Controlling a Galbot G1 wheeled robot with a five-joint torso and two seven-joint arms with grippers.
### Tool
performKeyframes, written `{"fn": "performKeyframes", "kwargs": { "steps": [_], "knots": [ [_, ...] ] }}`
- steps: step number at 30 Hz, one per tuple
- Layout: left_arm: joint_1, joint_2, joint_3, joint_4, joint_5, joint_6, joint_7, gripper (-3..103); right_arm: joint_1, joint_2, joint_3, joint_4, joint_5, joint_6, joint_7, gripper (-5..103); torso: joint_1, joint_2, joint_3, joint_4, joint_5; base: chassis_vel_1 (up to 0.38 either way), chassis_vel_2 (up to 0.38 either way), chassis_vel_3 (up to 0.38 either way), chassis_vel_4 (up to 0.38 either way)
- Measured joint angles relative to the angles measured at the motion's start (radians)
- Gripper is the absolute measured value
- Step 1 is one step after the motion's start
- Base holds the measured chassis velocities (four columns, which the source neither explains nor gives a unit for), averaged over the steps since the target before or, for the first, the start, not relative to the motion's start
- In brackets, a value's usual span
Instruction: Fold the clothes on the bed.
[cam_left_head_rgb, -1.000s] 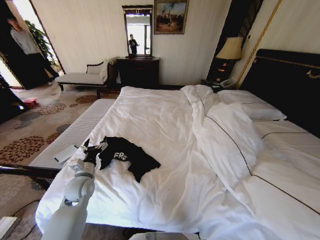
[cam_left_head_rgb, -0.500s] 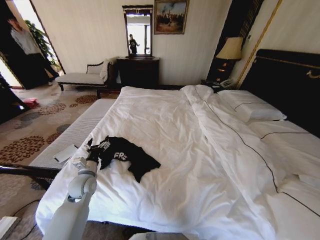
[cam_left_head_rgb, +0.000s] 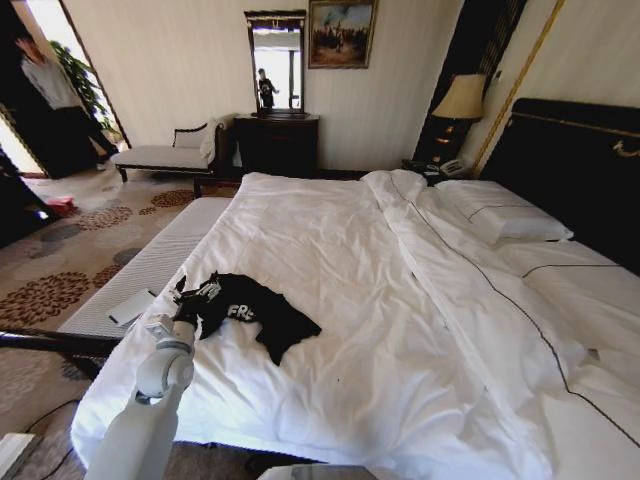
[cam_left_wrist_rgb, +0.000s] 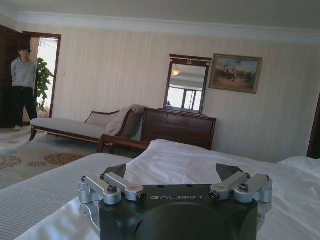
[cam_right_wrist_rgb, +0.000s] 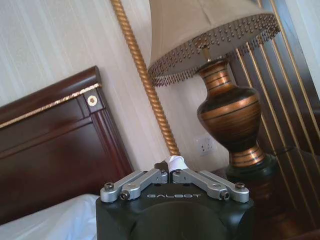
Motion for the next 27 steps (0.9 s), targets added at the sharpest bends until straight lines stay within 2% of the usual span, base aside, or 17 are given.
{"fn": "performKeyframes", "kwargs": {
  "steps": [9, 11, 13, 14, 16, 19, 22, 23, 25, 26, 27],
  "knots": [
    [0.011, -0.006, -0.004, 0.000, 0.003, -0.001, -0.001, 100, -0.014, -0.002, -0.016, -0.023, -0.029, -0.055, 0.090, 0, 0.000, 0.000, 0.000, 0.0001, 0.0005, 0.000, 0.000, 0.000, 0.000],
    [0.012, -0.007, -0.006, 0.000, 0.005, -0.001, -0.002, 100, -0.020, -0.002, -0.006, -0.016, -0.028, -0.078, 0.130, 4, 0.000, 0.000, 0.000, 0.0000, 0.0003, 0.000, 0.000, 0.000, 0.000],
    [0.012, -0.007, -0.008, 0.000, 0.006, -0.001, -0.002, 100, -0.024, -0.002, 0.008, 0.005, -0.027, -0.091, 0.159, 15, 0.000, 0.000, 0.000, -0.0001, 0.0003, 0.000, 0.000, 0.000, 0.000],
    [0.012, -0.007, -0.008, 0.000, 0.006, -0.001, -0.002, 100, -0.024, -0.002, 0.008, 0.005, -0.027, -0.091, 0.159, 15, 0.000, 0.000, 0.000, -0.0001, 0.0003, 0.000, 0.000, 0.000, 0.000],
    [0.013, -0.006, -0.017, 0.000, 0.007, -0.001, -0.003, 100, -0.032, -0.003, 0.055, 0.064, -0.016, -0.117, 0.217, 25, 0.000, 0.000, 0.000, 0.0001, 0.0005, 0.000, 0.000, 0.000, 0.000],
    [0.014, -0.005, -0.024, 0.001, 0.007, -0.001, -0.003, 100, -0.047, -0.003, 0.101, 0.119, 0.005, -0.145, 0.255, 31, 0.000, 0.000, 0.000, 0.0002, 0.0001, 0.000, 0.000, 0.000, 0.000],
    [0.017, -0.004, -0.036, 0.008, 0.010, 0.000, -0.003, 100, -0.063, -0.003, 0.242, 0.245, 0.035, -0.185, 0.293, 47, 0.000, 0.000, 0.000, -0.0001, -0.0002, 0.000, 0.000, 0.000, 0.000],
    [0.017, -0.004, -0.036, 0.008, 0.010, 0.000, -0.003, 100, -0.063, -0.003, 0.242, 0.245, 0.035, -0.185, 0.293, 47, 0.000, 0.000, 0.000, -0.0001, -0.0002, 0.000, 0.000, 0.000, 0.000],
    [0.020, -0.005, -0.041, 0.008, 0.013, 0.002, -0.003, 100, -0.065, -0.009, 0.313, 0.321, 0.084, -0.231, 0.329, 58, 0.000, 0.000, 0.000, -0.0001, -0.0003, 0.000, 0.000, 0.000, 0.000],
    [0.020, -0.006, -0.043, 0.008, 0.014, 0.002, -0.003, 100, -0.064, -0.015, 0.330, 0.345, 0.104, -0.249, 0.345, 58, 0.000, 0.000, 0.000, 0.0000, -0.0002, 0.000, 0.000, 0.000, 0.000],
    [0.020, -0.007, -0.044, 0.007, 0.015, 0.003, -0.003, 100, -0.062, -0.019, 0.338, 0.359, 0.115, -0.260, 0.354, 63, 0.000, 0.000, 0.000, 0.0001, -0.0003, 0.000, 0.000, 0.000, 0.000]
  ]
}}
